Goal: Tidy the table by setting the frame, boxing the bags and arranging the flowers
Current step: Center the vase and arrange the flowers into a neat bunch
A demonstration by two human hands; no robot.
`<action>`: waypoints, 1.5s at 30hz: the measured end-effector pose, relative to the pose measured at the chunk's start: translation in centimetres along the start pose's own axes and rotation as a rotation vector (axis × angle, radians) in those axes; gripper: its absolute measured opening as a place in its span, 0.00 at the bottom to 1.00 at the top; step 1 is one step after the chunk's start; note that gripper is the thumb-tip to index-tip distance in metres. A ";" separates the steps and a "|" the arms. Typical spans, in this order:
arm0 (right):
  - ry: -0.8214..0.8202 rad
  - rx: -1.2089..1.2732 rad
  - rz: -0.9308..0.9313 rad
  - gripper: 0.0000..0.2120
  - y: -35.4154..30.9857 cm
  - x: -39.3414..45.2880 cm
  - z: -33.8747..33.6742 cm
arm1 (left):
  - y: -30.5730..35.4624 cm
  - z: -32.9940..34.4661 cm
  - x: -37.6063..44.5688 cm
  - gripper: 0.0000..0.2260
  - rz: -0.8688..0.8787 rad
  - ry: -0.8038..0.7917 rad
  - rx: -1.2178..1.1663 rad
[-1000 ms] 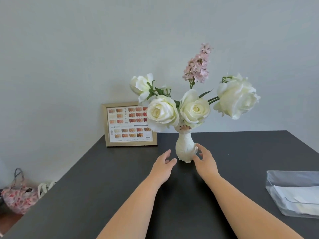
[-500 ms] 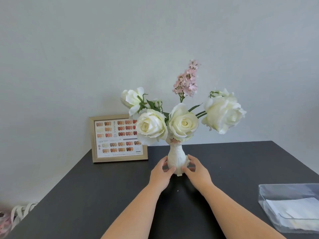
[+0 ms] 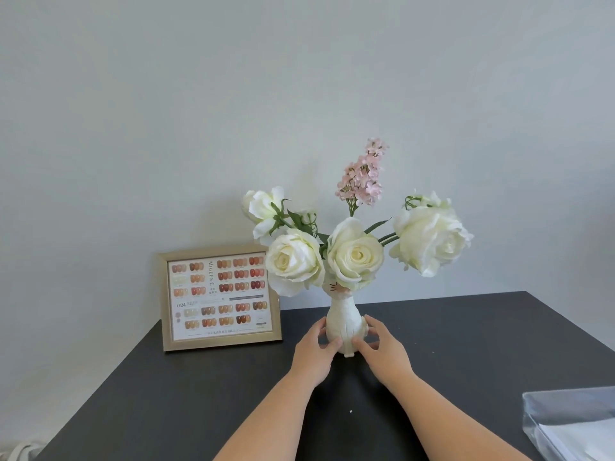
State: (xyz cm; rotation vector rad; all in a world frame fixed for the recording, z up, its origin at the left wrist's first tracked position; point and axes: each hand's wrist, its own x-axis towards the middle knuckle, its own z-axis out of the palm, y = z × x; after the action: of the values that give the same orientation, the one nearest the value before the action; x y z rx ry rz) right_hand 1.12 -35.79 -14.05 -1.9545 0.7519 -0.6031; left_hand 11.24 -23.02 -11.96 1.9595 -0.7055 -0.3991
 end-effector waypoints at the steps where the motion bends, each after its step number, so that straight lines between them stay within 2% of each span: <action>1: 0.006 -0.003 -0.002 0.27 0.0 0.2 0.1 | -0.1 0.0 0.4 0.27 0.001 -0.003 0.004; 10: 0.055 -0.054 -0.014 0.27 0.0 1.9 1.0 | -0.1 -0.1 2.6 0.27 -0.004 -0.029 0.078; 16: 0.068 -0.064 0.018 0.28 0.2 2.9 1.5 | 0.4 0.4 3.2 0.26 -0.032 0.017 0.127; 20: 0.096 0.019 0.024 0.35 0.3 2.9 1.5 | 0.5 0.3 2.7 0.28 -0.027 0.013 0.083; 23: 0.170 0.169 0.023 0.36 -1.1 2.3 0.0 | 1.3 -0.7 2.1 0.29 0.002 0.030 -0.070; 28: 0.315 0.409 -0.129 0.32 -5.4 1.0 -5.7 | 4.4 -5.0 0.9 0.26 0.135 0.119 -0.339; 32: 0.424 0.566 -0.305 0.40 -9.4 -0.6 -9.3 | 7.4 -8.6 0.1 0.35 0.322 0.159 -0.573; 36: 0.415 0.506 -0.426 0.45 -12.1 -1.5 -10.5 | 10.1 -10.6 0.1 0.39 0.411 0.241 -0.641; 40: 0.395 0.361 -0.563 0.49 -13.8 -1.4 -10.4 | 12.0 -12.1 1.1 0.30 0.460 0.263 -0.568; 42: 0.385 0.328 -0.554 0.45 -14.9 -1.2 -10.5 | 12.9 -12.6 1.6 0.27 0.455 0.269 -0.536; 45: 0.400 0.360 -0.443 0.33 -16.8 -0.2 -10.9 | 14.2 -13.0 2.4 0.25 0.436 0.278 -0.451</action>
State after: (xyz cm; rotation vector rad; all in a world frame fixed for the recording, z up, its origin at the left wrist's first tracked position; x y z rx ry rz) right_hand -2.05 -35.59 5.74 -1.6821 0.3990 -1.3296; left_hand 15.92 -20.54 6.75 1.3554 -0.7595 -0.0099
